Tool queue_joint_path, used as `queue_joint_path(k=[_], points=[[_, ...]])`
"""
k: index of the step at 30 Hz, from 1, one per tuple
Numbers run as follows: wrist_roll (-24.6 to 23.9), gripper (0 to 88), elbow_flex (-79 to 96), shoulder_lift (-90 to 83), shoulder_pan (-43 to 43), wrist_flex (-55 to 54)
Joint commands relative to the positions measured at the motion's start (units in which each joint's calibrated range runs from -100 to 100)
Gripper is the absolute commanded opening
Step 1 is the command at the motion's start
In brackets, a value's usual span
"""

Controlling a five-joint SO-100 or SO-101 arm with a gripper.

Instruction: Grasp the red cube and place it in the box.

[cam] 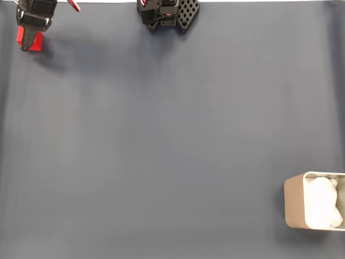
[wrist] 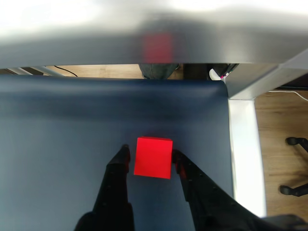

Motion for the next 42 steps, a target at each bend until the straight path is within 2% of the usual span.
queue_joint_path(k=[1,16,27,40,42], points=[[0.3,16.1,-2.4,-0.2,-0.3,-0.1],[0.8,10.6,-2.4,-0.6,-0.5,1.7],[0.7,10.4,-2.7,-2.4,-2.0,2.6],[0.2,10.4,-10.4,-5.4,-9.6,8.9],[1.4,10.7,-13.9,-5.6,-13.5,9.9]])
